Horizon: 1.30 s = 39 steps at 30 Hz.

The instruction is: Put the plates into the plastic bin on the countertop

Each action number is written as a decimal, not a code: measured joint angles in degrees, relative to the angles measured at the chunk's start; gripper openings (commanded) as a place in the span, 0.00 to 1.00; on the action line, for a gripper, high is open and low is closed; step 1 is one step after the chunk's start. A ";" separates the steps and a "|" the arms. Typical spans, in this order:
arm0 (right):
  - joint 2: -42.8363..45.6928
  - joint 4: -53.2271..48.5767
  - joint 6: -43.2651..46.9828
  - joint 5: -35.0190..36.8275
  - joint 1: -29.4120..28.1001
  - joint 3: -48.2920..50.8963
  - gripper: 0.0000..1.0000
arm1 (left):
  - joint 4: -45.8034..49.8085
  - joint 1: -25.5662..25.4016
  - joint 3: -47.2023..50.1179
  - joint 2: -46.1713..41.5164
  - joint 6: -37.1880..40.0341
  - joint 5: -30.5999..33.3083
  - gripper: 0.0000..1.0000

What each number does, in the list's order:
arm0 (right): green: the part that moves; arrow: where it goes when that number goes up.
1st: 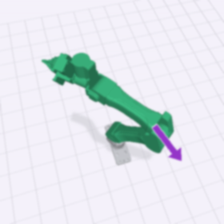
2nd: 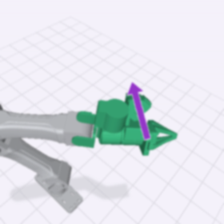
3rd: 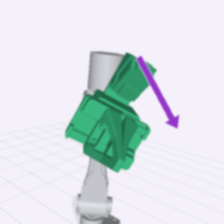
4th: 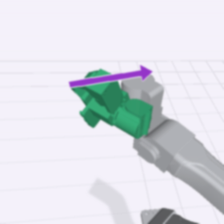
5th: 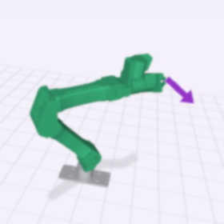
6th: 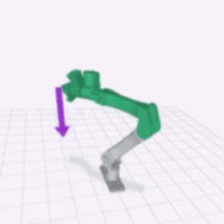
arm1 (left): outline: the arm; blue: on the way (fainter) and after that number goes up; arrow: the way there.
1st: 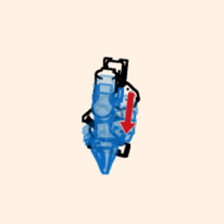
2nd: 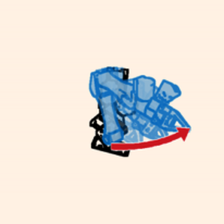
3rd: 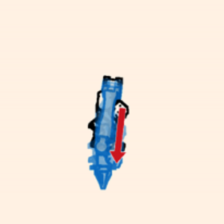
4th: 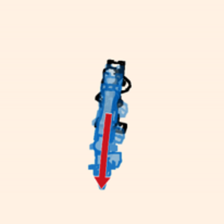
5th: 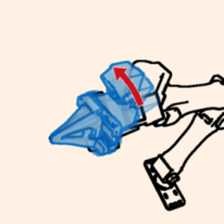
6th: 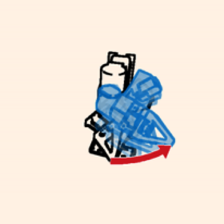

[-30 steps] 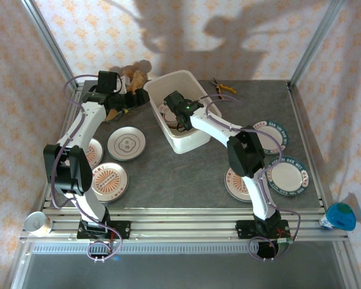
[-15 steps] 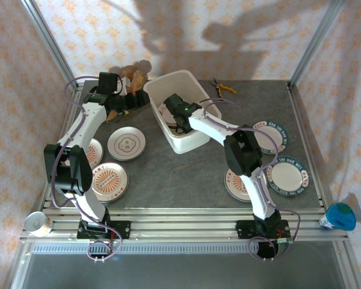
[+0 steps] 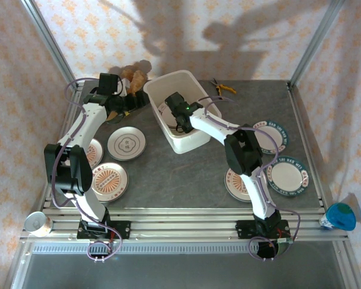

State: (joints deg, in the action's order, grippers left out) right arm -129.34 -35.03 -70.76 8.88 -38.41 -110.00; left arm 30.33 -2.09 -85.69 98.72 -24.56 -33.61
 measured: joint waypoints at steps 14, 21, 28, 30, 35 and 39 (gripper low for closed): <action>1.36 0.85 7.06 0.52 0.55 -0.74 1.00 | -1.05 0.00 -0.02 0.00 -1.14 1.11 0.90; 6.64 2.99 14.69 2.21 0.61 1.36 1.00 | -0.94 0.00 -0.42 0.00 -1.07 2.16 0.90; 12.13 6.43 22.75 2.71 0.61 2.91 0.97 | -0.50 0.00 -0.79 0.00 -0.87 3.87 0.90; 13.18 7.15 24.90 2.43 0.72 3.10 0.95 | 0.02 0.00 -0.76 -0.11 -0.85 4.28 0.90; 13.99 7.85 29.99 -0.20 1.09 3.10 0.90 | 0.35 0.02 0.37 -2.67 -0.87 5.88 0.90; 14.05 7.63 33.51 -2.75 1.14 2.54 0.87 | 0.35 0.63 3.48 -6.91 -1.07 7.19 0.90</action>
State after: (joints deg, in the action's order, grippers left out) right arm -115.28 -27.40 -37.26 6.13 -37.28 -107.46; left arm 30.68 -1.45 -82.21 91.81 -25.63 -26.41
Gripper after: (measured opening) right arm 0.881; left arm 0.900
